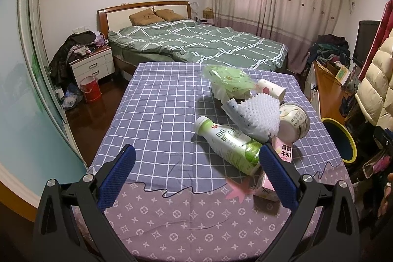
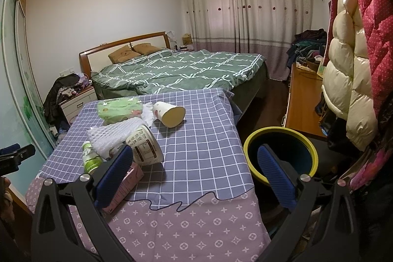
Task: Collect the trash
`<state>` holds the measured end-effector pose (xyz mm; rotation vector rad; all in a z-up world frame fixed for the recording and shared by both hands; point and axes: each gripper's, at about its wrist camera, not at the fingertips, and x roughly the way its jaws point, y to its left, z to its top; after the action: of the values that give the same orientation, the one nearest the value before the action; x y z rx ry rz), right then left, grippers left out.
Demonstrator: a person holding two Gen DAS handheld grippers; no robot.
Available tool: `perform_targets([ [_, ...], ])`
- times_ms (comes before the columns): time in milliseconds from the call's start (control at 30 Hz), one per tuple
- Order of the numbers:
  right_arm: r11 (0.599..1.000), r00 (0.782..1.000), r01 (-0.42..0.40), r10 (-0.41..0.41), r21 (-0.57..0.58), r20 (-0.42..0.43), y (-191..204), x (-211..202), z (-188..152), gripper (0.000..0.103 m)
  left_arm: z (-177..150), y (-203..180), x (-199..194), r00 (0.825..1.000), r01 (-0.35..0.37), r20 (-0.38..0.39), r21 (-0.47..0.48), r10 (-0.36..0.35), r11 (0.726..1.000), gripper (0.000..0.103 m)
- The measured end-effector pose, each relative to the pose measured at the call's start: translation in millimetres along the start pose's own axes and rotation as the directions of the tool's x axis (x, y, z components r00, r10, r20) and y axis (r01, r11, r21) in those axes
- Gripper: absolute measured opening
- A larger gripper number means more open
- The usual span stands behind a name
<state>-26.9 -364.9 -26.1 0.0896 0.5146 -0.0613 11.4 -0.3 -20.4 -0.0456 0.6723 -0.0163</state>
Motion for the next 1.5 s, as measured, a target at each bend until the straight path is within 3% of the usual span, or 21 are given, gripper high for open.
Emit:
perform_targets([
  [1500,1.000,1.000,-0.007,0.007,0.000,-0.011,0.0,5.0,-2.1,0.097,-1.8,-6.8,3.6,0.999,0.015,-0.030,0.006,-0.014,1.000,0.099],
])
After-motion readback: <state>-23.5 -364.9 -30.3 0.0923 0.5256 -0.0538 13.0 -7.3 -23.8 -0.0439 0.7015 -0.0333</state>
